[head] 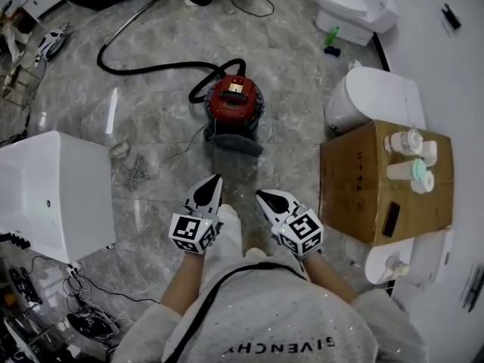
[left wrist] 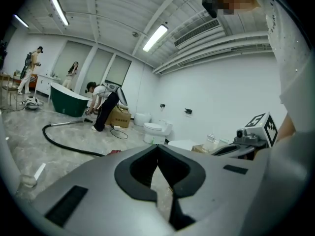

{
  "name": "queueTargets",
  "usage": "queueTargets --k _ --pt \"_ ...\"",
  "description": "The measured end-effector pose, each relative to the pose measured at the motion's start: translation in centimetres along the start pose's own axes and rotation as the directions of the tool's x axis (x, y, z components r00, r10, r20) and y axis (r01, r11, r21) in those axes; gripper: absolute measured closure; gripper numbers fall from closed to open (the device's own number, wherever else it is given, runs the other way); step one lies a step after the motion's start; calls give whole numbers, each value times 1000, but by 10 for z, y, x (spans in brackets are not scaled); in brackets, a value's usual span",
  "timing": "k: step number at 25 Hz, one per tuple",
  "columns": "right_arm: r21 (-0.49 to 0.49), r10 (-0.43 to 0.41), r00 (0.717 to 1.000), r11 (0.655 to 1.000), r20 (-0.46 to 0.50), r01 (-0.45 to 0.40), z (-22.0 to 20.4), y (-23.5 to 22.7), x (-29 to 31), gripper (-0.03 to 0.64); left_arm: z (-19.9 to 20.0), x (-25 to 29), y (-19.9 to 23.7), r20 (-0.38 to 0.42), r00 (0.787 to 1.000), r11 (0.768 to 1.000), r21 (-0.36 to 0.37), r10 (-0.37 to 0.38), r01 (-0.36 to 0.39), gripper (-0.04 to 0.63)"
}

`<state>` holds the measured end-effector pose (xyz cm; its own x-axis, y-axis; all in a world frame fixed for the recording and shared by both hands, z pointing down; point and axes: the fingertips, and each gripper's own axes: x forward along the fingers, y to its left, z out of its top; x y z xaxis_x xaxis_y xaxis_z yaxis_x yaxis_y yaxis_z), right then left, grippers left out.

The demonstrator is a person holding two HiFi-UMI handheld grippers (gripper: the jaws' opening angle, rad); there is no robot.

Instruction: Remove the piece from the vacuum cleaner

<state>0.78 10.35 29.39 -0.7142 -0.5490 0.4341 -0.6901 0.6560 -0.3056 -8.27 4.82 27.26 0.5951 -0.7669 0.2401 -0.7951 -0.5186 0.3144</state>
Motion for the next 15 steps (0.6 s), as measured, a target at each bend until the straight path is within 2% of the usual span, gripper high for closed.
queueTargets --k 3,15 --pt "13 -17 1000 1000 -16 18 8 -11 22 601 -1 12 21 -28 999 999 -40 -15 14 574" --pt "68 -97 992 992 -83 102 19 -47 89 601 -15 55 90 -146 982 992 -54 -117 110 574"
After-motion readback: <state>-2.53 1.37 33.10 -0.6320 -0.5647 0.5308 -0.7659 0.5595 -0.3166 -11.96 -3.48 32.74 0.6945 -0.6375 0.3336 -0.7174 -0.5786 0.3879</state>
